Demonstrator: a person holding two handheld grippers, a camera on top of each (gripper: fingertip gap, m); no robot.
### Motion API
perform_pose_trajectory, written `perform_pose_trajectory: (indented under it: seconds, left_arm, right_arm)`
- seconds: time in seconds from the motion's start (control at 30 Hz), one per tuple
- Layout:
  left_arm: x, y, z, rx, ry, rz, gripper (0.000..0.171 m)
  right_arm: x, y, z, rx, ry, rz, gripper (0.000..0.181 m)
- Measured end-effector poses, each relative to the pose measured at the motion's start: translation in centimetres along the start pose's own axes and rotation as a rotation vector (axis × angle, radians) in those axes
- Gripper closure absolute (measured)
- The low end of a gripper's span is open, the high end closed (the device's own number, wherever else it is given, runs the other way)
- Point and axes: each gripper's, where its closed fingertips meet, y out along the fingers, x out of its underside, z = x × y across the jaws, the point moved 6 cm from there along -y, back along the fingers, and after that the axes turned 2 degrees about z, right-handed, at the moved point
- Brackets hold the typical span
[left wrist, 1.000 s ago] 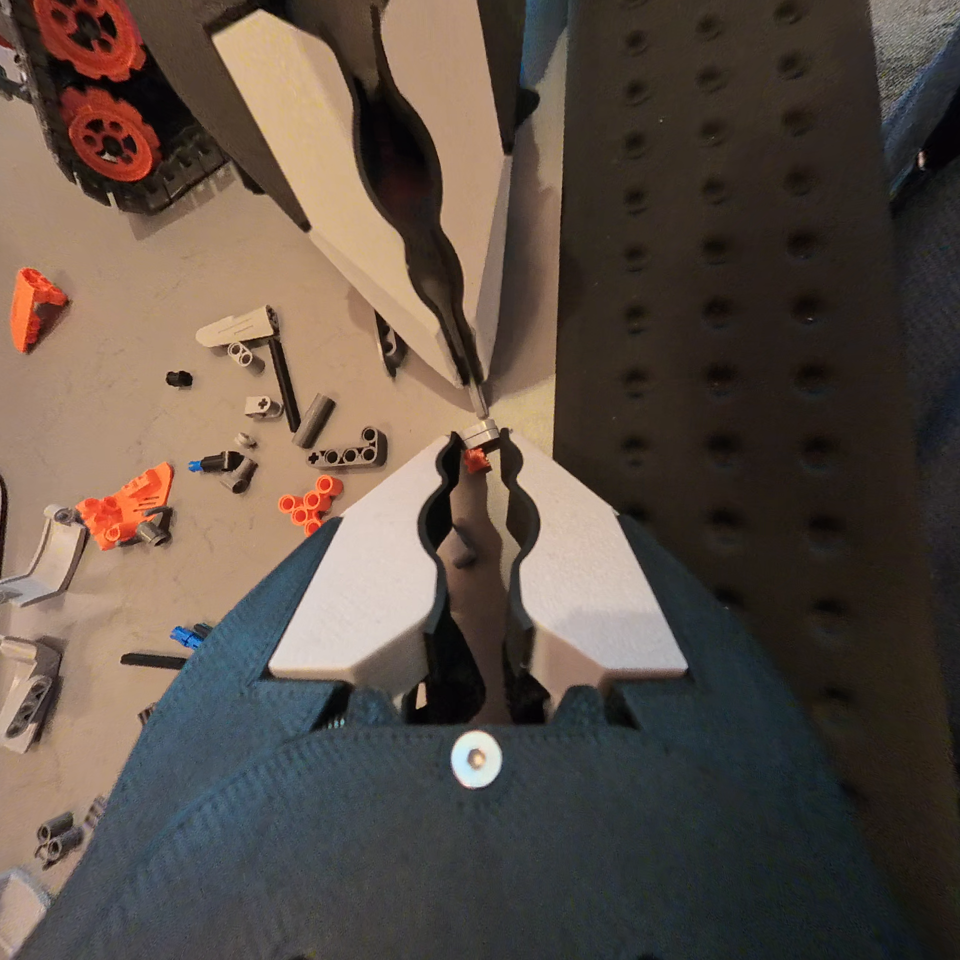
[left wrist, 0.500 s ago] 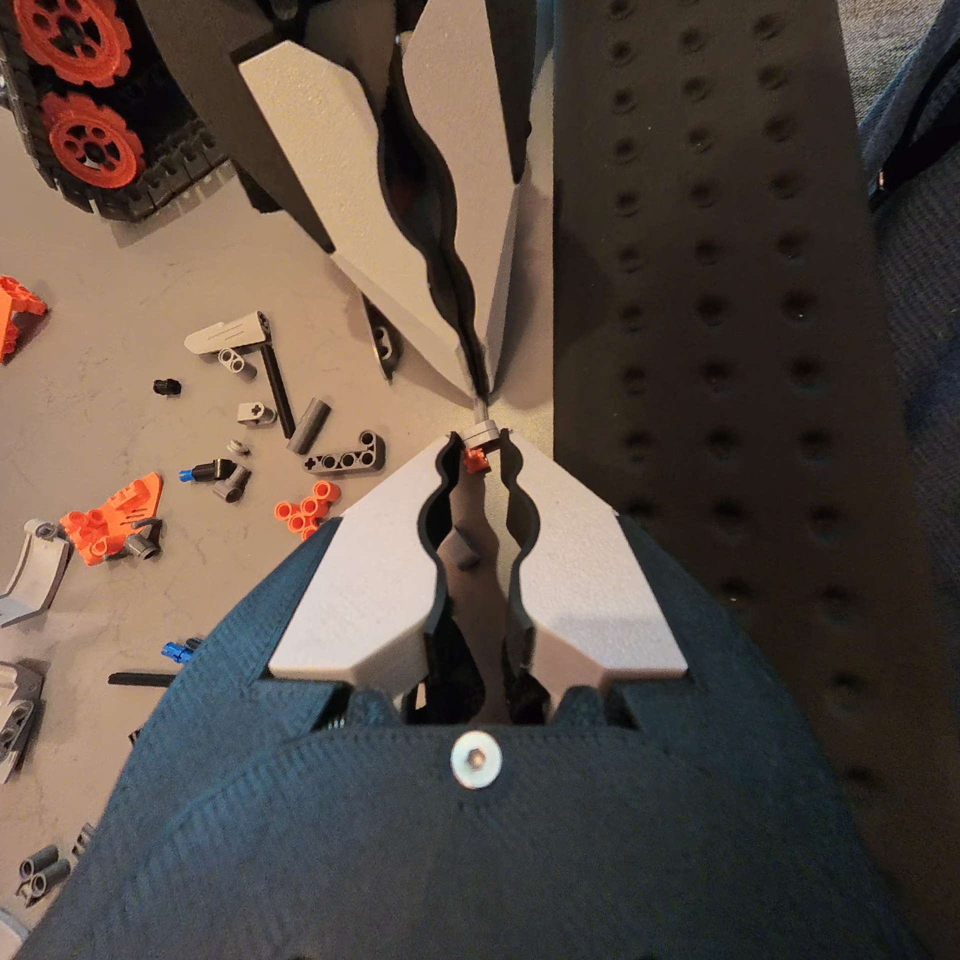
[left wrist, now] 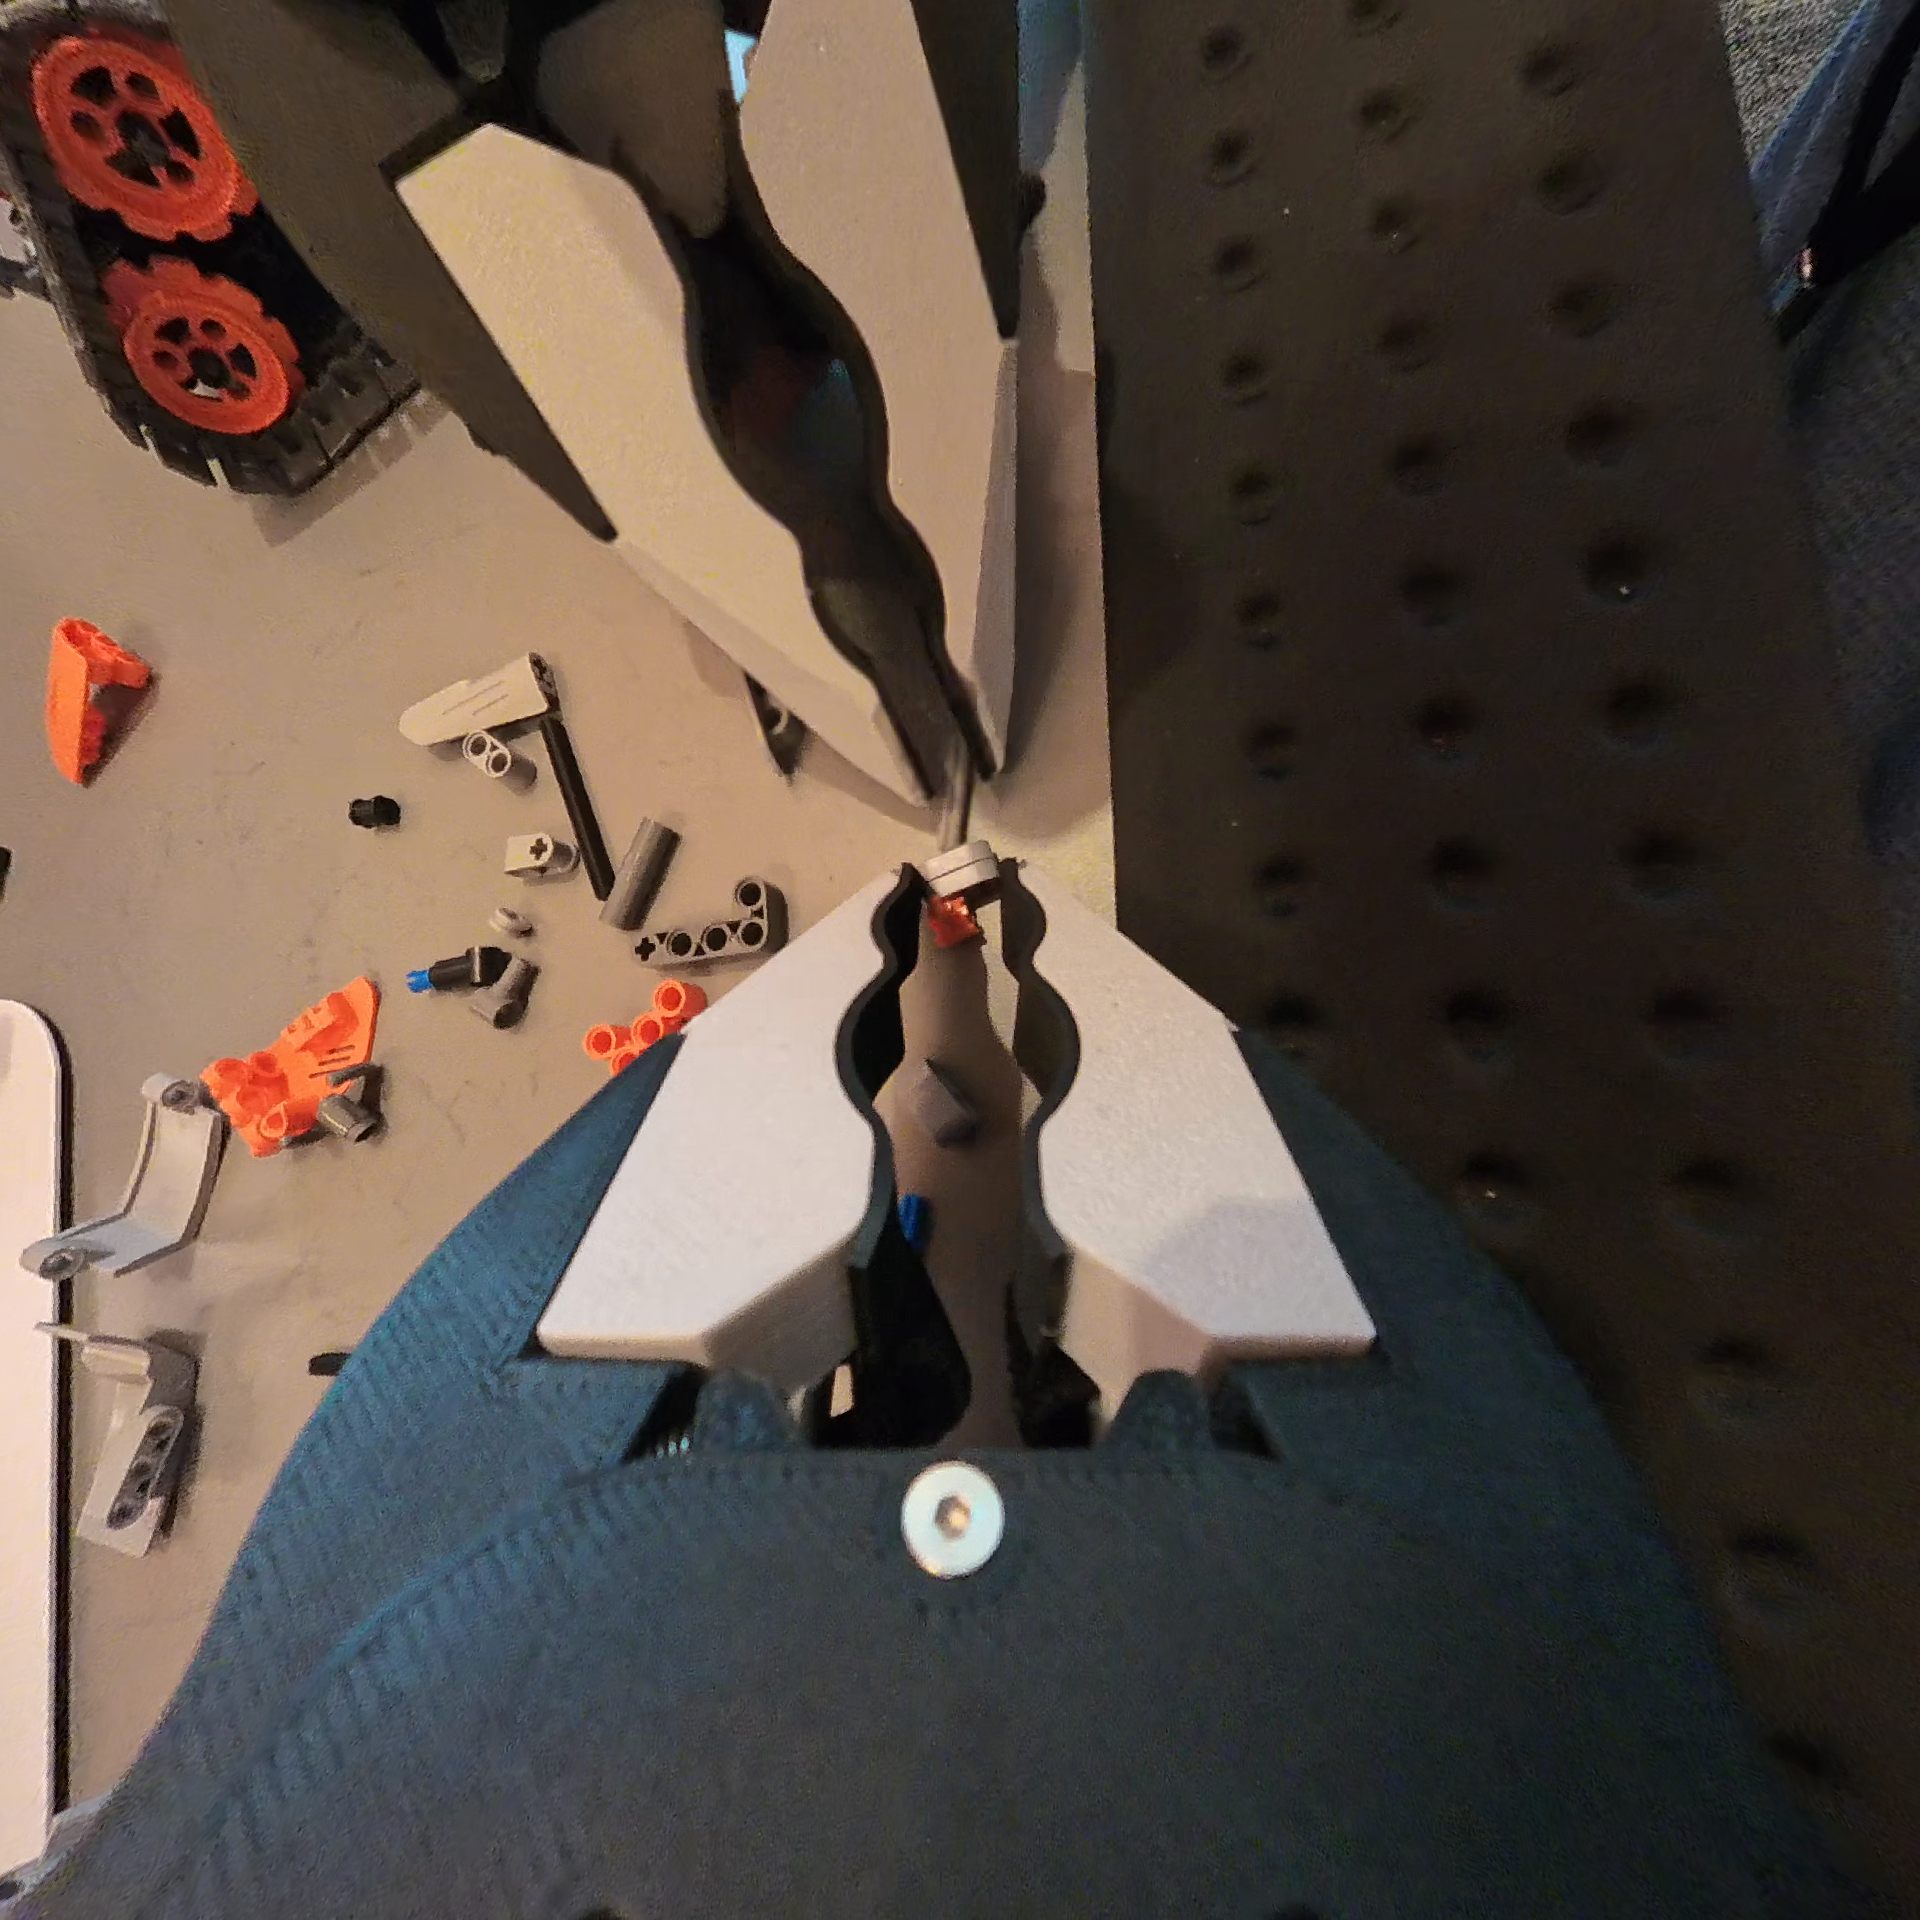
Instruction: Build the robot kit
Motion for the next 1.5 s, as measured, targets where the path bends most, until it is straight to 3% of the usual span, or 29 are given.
perform_pose_trajectory:
  seconds: [0.33,0.7,1.5]
  left_arm:
    - [-0.08,0.01,-0.04,0.007,0.005,-0.012,0.158]
    - [-0.06,0.02,-0.14,0.026,0.026,-0.006,0.158]
    - [0.2,0.13,-0.43,0.079,-0.052,0.037,0.158]
  right_arm:
    - [0.12,0.14,0.01,0.012,0.049,-0.042,0.18]
    - [0.41,0.12,0.27,-0.03,0.066,0.015,0.18]
    - [-0.3,-0.25,-0.36,0.067,-0.128,0.035,0.181]
